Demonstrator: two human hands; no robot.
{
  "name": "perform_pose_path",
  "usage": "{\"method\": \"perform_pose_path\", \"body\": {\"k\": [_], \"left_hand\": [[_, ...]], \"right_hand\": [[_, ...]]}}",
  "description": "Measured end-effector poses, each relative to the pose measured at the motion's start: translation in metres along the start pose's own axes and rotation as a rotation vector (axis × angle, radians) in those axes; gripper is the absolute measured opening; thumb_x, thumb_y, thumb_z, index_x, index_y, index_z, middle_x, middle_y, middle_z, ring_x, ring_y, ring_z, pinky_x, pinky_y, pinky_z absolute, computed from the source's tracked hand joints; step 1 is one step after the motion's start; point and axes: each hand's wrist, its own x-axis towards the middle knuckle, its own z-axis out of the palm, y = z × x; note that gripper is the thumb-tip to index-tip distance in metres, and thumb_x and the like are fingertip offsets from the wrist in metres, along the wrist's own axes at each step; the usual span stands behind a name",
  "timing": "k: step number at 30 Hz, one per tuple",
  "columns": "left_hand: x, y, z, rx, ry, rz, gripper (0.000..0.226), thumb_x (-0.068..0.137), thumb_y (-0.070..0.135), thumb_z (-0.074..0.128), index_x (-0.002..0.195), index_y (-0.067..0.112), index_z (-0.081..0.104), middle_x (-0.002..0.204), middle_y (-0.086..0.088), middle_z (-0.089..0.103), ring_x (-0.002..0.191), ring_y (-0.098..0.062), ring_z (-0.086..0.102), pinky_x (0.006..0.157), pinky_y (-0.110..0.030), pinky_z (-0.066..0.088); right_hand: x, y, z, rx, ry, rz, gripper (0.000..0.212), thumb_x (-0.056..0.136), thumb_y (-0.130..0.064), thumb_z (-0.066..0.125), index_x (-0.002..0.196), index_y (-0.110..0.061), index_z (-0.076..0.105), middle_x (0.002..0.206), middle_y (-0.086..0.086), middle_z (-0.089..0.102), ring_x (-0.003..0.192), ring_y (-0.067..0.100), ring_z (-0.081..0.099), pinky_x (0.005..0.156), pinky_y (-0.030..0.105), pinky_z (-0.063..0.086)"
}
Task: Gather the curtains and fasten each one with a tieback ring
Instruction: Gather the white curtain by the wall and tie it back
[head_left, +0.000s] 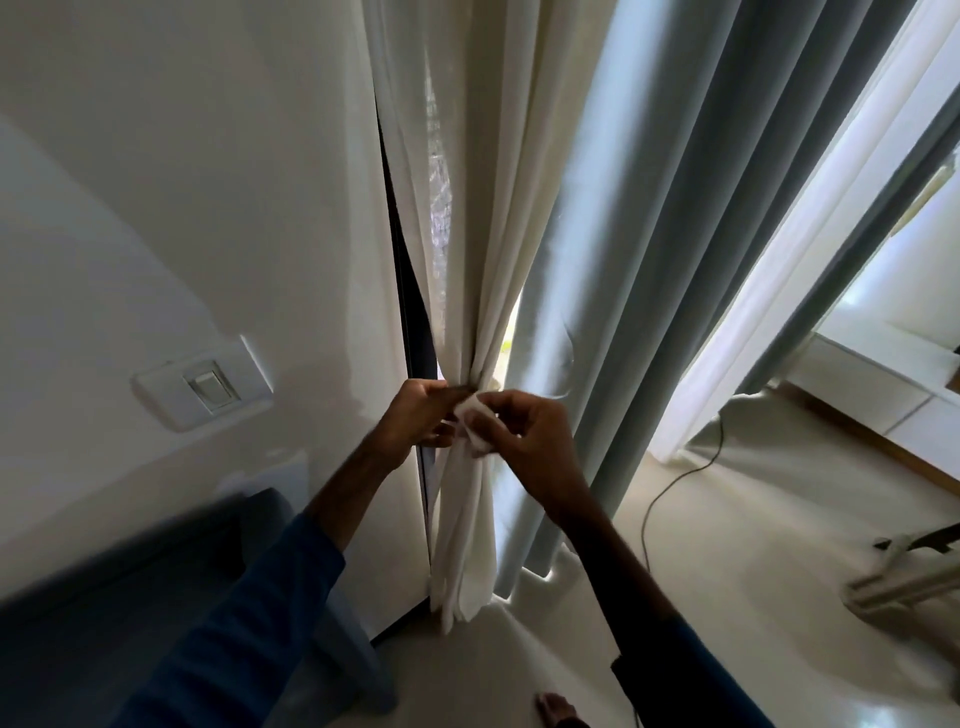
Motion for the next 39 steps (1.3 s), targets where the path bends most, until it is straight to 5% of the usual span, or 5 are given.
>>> {"method": "perform_pose_path", "body": {"k": [5, 17, 24, 31, 39], "left_hand": [[-0.008, 0.002, 0.003, -0.088, -0.008, -0.012, 0.027, 0.096, 0.031, 0.061, 0.095, 0.006, 0.071, 0.076, -0.006, 0.066, 0.064, -0.018, 0.058, 0.055, -0.024, 0.054], [-0.008, -0.003, 0.004, 0.071, 0.100, -0.005, 0.025, 0.092, 0.022, 0.056, 0.070, 0.017, 0.065, 0.052, 0.008, 0.064, 0.049, -0.009, 0.058, 0.047, -0.024, 0.051], [-0.012, 0.002, 0.023, 0.244, 0.152, 0.113, 0.021, 0.092, 0.018, 0.055, 0.078, 0.018, 0.071, 0.076, -0.003, 0.073, 0.054, -0.010, 0.064, 0.042, -0.020, 0.048], [-0.001, -0.005, 0.020, 0.177, 0.116, 0.082, 0.029, 0.095, 0.026, 0.063, 0.116, 0.007, 0.070, 0.079, 0.002, 0.072, 0.052, 0.002, 0.065, 0.046, -0.024, 0.054], [-0.001, -0.008, 0.018, 0.458, 0.253, 0.028, 0.068, 0.083, 0.075, 0.057, 0.102, 0.010, 0.066, 0.087, -0.008, 0.074, 0.073, -0.024, 0.073, 0.074, -0.042, 0.063]], "right_hand": [[0.029, -0.012, 0.009, -0.407, 0.126, -0.181, 0.010, 0.085, -0.018, 0.073, 0.091, -0.020, 0.081, 0.086, -0.010, 0.078, 0.081, 0.002, 0.073, 0.070, 0.022, 0.058], [0.024, -0.011, 0.018, -1.213, -0.044, -0.067, 0.034, 0.083, -0.020, 0.052, 0.108, -0.032, 0.073, 0.096, 0.006, 0.071, 0.084, 0.034, 0.069, 0.064, 0.030, 0.037], [0.027, -0.002, 0.006, -1.233, -0.288, 0.168, 0.034, 0.080, -0.022, 0.061, 0.113, -0.016, 0.059, 0.105, 0.010, 0.067, 0.093, 0.037, 0.066, 0.067, 0.029, 0.034], [0.019, 0.005, -0.003, -1.192, -0.164, 0.066, 0.037, 0.086, -0.018, 0.057, 0.120, -0.030, 0.066, 0.104, 0.012, 0.069, 0.091, 0.040, 0.067, 0.065, 0.031, 0.038], [0.022, 0.002, -0.019, -0.920, -0.025, -0.031, 0.036, 0.088, -0.012, 0.065, 0.120, -0.029, 0.069, 0.111, 0.003, 0.070, 0.095, 0.023, 0.069, 0.081, 0.038, 0.056]]}}
